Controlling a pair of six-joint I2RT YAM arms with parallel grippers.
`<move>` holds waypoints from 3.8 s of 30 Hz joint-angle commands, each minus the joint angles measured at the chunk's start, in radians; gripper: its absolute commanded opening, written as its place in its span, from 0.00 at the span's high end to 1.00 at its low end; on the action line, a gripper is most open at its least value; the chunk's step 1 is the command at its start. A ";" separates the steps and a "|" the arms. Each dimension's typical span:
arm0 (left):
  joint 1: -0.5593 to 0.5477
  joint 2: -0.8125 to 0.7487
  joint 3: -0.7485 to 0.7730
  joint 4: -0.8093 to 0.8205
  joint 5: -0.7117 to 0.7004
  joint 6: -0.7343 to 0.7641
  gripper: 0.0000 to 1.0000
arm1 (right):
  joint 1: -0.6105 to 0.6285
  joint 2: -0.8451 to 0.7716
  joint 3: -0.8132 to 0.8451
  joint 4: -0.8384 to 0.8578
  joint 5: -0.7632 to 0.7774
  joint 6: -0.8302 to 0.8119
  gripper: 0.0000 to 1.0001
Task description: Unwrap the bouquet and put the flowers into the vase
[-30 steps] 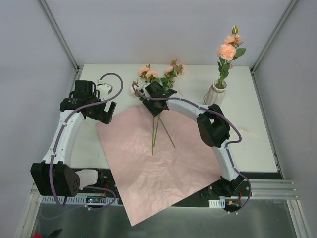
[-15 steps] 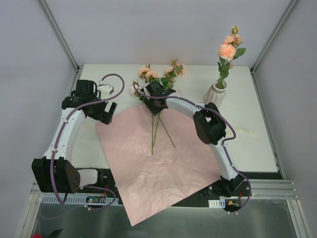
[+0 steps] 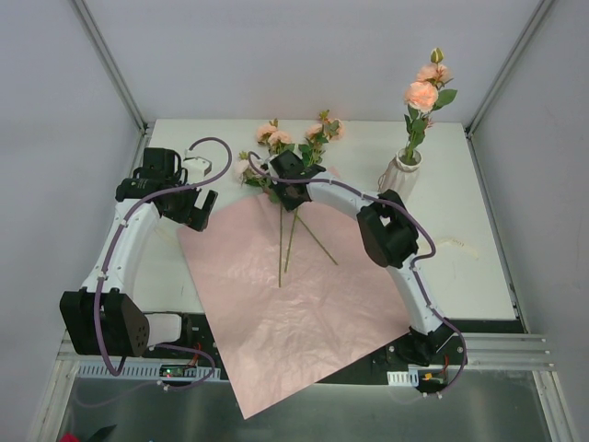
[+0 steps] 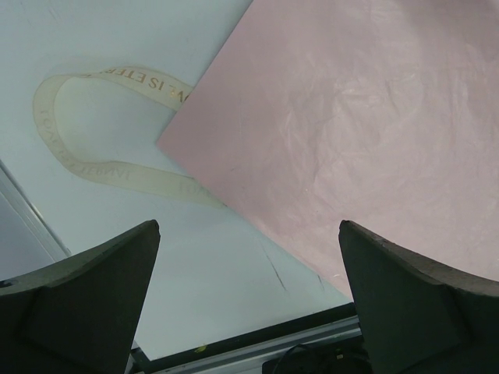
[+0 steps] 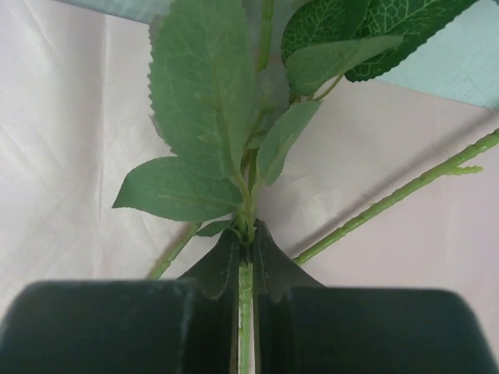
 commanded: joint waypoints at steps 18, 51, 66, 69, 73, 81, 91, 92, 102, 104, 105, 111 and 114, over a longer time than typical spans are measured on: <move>0.011 -0.049 -0.013 -0.015 -0.041 -0.008 0.01 | -0.025 -0.667 -0.321 0.371 -0.049 0.149 0.99; 0.077 -0.052 0.010 -0.004 0.077 -0.027 0.01 | -0.491 -1.064 -0.584 1.137 0.198 -0.136 0.99; 0.077 -0.043 0.018 -0.011 0.074 -0.011 0.01 | -0.538 -1.035 -0.685 1.197 0.193 -0.106 0.99; 0.077 -0.043 0.018 -0.012 0.073 -0.008 0.01 | -0.542 -1.032 -0.706 1.203 0.198 -0.104 0.99; 0.077 -0.048 0.015 -0.012 0.067 -0.004 0.01 | -0.542 -1.058 -0.760 1.208 0.187 -0.101 0.99; 0.077 -0.054 0.012 -0.011 0.061 0.001 0.01 | -0.528 -1.268 -0.941 1.220 0.179 -0.050 0.59; 0.077 -0.051 0.012 -0.012 0.079 -0.016 0.01 | -0.424 -1.474 -1.029 1.079 0.144 -0.006 0.48; 0.077 -0.051 0.010 -0.011 0.080 -0.016 0.01 | -0.408 -1.466 -1.012 1.041 0.127 0.002 0.46; 0.077 -0.035 0.013 -0.012 0.053 -0.048 0.01 | -0.051 -1.099 -0.717 0.559 0.184 0.003 0.29; 0.077 -0.037 0.013 -0.012 0.053 -0.047 0.01 | 0.006 -0.990 -0.659 0.513 0.184 0.052 0.28; 0.077 -0.038 0.010 -0.011 0.051 -0.047 0.01 | 0.041 -0.951 -0.636 0.496 0.187 0.060 0.28; 0.077 -0.046 -0.001 -0.012 0.036 -0.041 0.01 | 0.069 -0.547 -0.293 0.166 0.176 0.186 0.28; 0.077 -0.045 -0.010 -0.012 0.021 -0.038 0.01 | 0.074 -0.408 -0.206 0.102 0.159 0.189 0.28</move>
